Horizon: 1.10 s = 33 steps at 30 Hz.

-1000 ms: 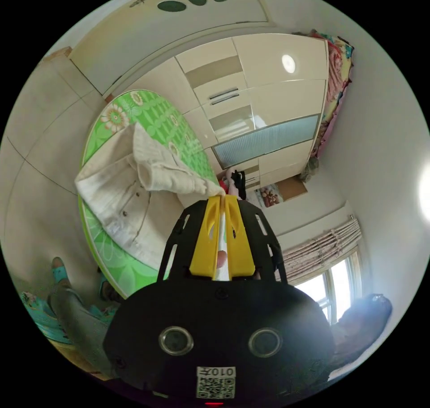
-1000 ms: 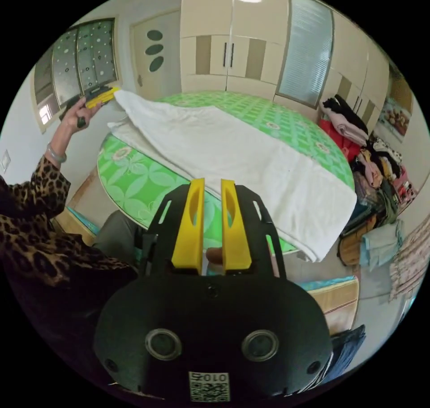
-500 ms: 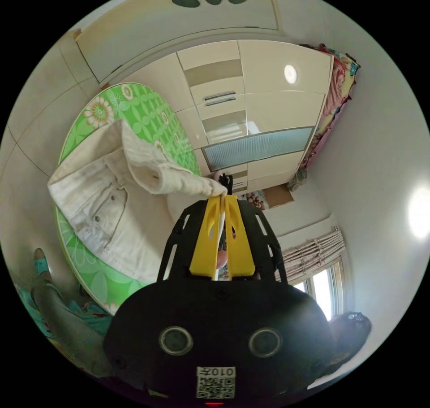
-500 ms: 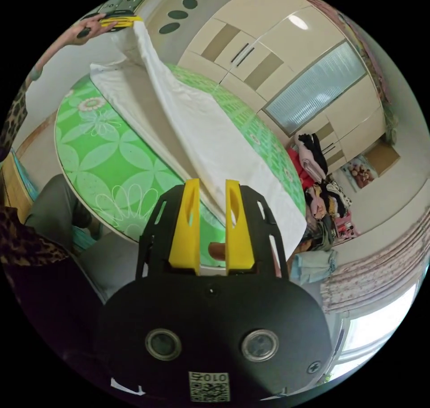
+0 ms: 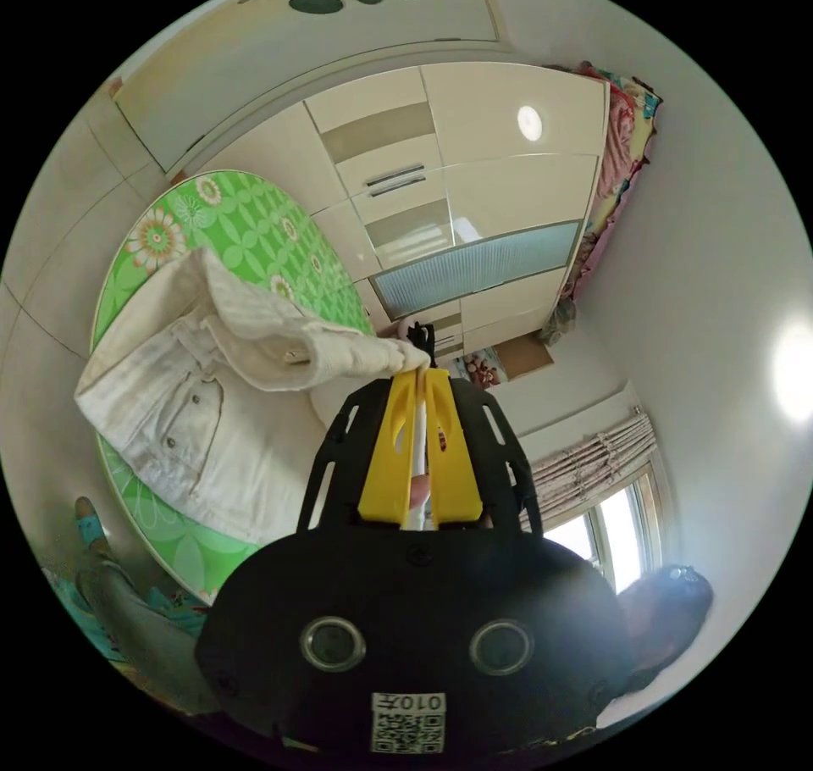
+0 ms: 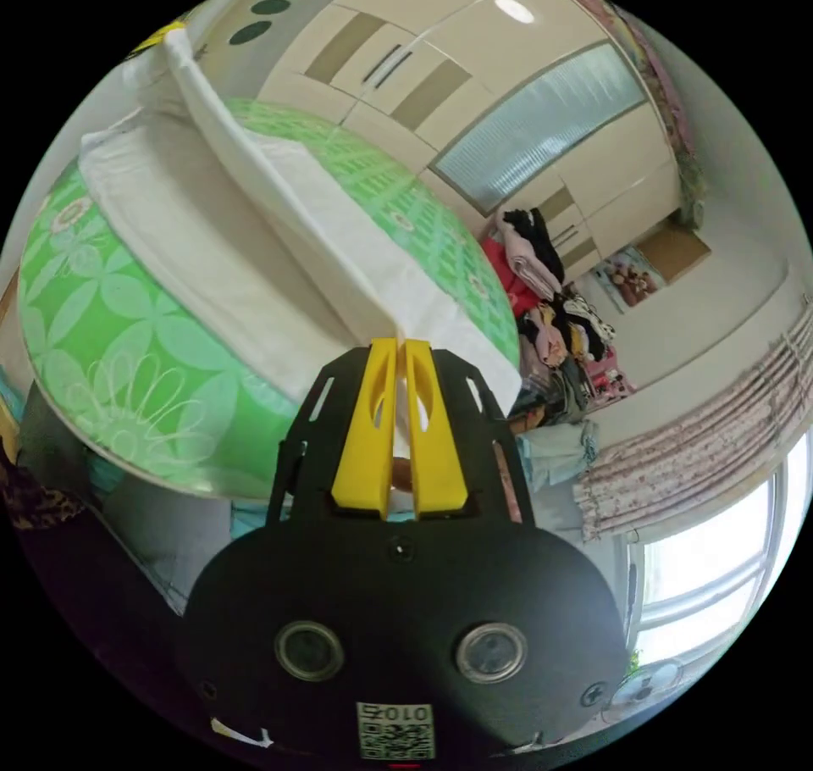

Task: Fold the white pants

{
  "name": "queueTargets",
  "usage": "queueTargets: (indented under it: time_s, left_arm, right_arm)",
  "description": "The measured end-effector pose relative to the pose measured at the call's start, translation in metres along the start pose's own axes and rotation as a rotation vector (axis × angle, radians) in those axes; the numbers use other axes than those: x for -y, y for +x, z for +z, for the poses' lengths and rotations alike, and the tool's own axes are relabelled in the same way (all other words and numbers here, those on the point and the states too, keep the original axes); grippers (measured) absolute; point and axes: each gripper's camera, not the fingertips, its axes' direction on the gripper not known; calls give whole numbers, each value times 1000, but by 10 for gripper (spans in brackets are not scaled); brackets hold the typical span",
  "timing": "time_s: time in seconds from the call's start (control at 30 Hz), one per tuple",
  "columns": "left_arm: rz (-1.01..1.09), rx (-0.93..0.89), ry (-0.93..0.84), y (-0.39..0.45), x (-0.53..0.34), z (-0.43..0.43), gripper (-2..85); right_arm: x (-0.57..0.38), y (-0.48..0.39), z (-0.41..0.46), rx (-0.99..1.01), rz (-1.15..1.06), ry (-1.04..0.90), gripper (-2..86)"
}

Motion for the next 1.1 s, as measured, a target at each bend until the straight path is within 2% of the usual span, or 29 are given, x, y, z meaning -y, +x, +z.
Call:
queueTargets:
  time_s: [0.07,0.2,0.33,0.53,0.6,0.7,0.77,0.83,0.87,0.93,1.1]
  left_arm:
    - [21,15,8,3,4,4,0]
    - [111,51,4,18,28,23,0]
    - [169,87,7,33,78,59,0]
    - [132,224,15,4,168,145,0]
    - [87,288,-16,-19,190,169,0]
    - [58,368,-71,-48,217,199,0]
    - [43,360,-74,-61,227,209,0]
    - [73,325,-40,-69,239,215,1]
    - [75,339,-25,-73,242,216,1]
    - [-112,395,-116,-111,251,232,2]
    - [-129,277,-136,-120,267,234,6]
  right_arm:
    - [15,16,-5,-5,43,32,16]
    - [78,42,-4,-194,49,121,12]
    - [167,78,32,-214,73,182,10]
    - [350,72,177,-284,-27,156,11]
    - [404,40,246,-264,-151,45,12]
    - [440,-10,309,-355,-322,-24,14]
    - [453,-25,331,-431,-337,-8,16]
    - [466,-19,347,-377,-275,-13,20]
    - [471,-12,370,-266,-263,-92,25]
    - [474,-1,405,-132,-254,-216,37]
    - [458,61,439,70,-133,-227,79]
